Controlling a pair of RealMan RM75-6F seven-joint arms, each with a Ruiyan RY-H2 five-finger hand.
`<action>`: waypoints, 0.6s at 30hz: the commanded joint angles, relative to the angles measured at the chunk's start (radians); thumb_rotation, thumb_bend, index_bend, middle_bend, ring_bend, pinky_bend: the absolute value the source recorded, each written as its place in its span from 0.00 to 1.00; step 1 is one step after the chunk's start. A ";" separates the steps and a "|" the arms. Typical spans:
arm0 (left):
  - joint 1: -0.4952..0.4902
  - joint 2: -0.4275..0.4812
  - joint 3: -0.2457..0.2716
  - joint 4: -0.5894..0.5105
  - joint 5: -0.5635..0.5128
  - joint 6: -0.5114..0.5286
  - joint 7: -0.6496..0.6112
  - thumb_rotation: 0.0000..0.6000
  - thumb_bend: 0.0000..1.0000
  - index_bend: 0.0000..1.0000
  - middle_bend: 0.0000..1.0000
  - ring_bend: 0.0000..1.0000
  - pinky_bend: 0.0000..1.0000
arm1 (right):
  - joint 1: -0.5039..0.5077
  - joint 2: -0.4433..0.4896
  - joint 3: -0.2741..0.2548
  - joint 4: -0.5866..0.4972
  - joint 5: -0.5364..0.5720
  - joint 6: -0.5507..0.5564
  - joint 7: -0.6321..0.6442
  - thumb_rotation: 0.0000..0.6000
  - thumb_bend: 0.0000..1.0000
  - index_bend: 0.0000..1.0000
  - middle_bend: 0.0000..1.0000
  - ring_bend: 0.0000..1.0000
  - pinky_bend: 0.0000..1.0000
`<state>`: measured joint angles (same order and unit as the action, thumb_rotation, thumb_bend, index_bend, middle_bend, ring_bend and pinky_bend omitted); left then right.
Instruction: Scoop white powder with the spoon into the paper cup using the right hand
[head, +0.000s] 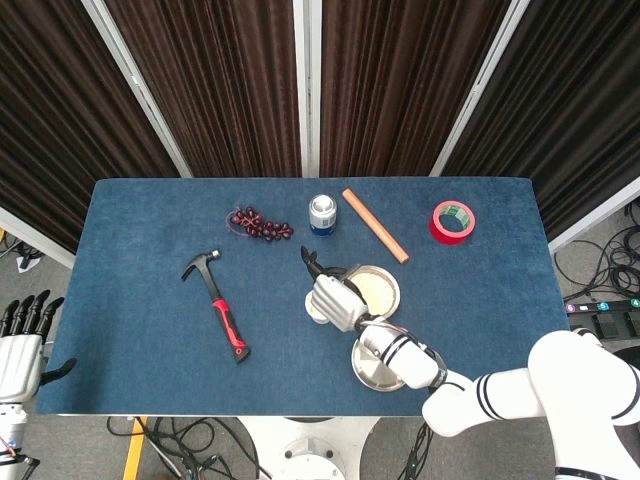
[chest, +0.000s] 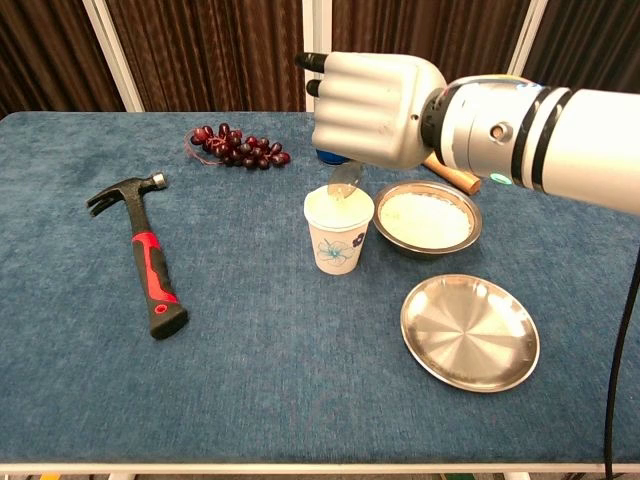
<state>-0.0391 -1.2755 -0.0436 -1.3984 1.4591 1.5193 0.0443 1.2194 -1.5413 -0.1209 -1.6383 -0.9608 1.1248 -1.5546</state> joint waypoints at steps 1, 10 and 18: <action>0.001 0.000 -0.001 -0.001 0.001 0.003 0.001 1.00 0.07 0.19 0.15 0.04 0.05 | -0.021 -0.021 -0.003 -0.002 -0.003 0.032 -0.030 1.00 0.38 0.55 0.57 0.19 0.00; 0.003 0.001 0.000 -0.004 0.001 0.003 0.004 1.00 0.07 0.19 0.15 0.04 0.05 | -0.057 -0.035 0.012 0.009 -0.034 0.050 -0.012 1.00 0.38 0.55 0.57 0.20 0.00; 0.002 0.002 -0.006 -0.008 0.001 0.007 0.008 1.00 0.07 0.19 0.15 0.04 0.05 | -0.088 -0.093 -0.019 0.083 -0.091 0.089 -0.117 1.00 0.38 0.56 0.58 0.23 0.00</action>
<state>-0.0367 -1.2732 -0.0492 -1.4065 1.4600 1.5263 0.0522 1.1422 -1.6127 -0.1242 -1.5827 -1.0313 1.1943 -1.6247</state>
